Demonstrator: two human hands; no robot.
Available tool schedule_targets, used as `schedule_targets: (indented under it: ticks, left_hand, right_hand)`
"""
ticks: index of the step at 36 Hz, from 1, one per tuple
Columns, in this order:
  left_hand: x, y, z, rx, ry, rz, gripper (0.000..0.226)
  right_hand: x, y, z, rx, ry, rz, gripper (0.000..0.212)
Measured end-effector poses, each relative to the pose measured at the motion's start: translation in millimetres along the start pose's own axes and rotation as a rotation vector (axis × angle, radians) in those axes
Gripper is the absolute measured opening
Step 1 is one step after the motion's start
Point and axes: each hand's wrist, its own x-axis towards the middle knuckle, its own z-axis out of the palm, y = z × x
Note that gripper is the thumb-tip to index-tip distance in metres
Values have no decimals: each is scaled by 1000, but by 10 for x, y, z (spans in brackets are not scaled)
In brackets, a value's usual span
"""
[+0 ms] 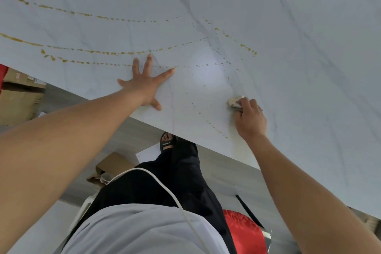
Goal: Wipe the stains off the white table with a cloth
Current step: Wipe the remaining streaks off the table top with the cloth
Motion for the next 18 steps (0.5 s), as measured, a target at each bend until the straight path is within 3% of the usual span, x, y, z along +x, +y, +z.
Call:
schedule_targets:
  ticks: [1, 3, 8, 10, 11, 15, 18]
  left_hand:
    - [6, -5, 6, 0, 1, -1, 135]
    - [16, -8, 9, -1, 1, -3, 135]
    - [20, -17, 26, -1, 11, 5, 135]
    - [24, -15, 34, -3, 17, 10, 135]
    - [27, -16, 40, -4, 20, 13, 135]
    - [-4, -61, 63, -31, 55, 24, 135]
    - [-92, -152, 174, -27, 168, 38, 132]
  right_hand:
    - [-22, -59, 10, 55, 32, 101, 27]
    - [-154, -155, 59, 33, 44, 89, 26]
    - [-439, -73, 170, -165, -132, -465, 19]
    - [-322, -23, 125, -212, -161, -552, 18]
    - [-256, -25, 94, -211, -152, -515, 18]
    - [-119, -116, 44, -47, -22, -43, 21]
    - [-223, -150, 69, -111, -60, -196, 19]
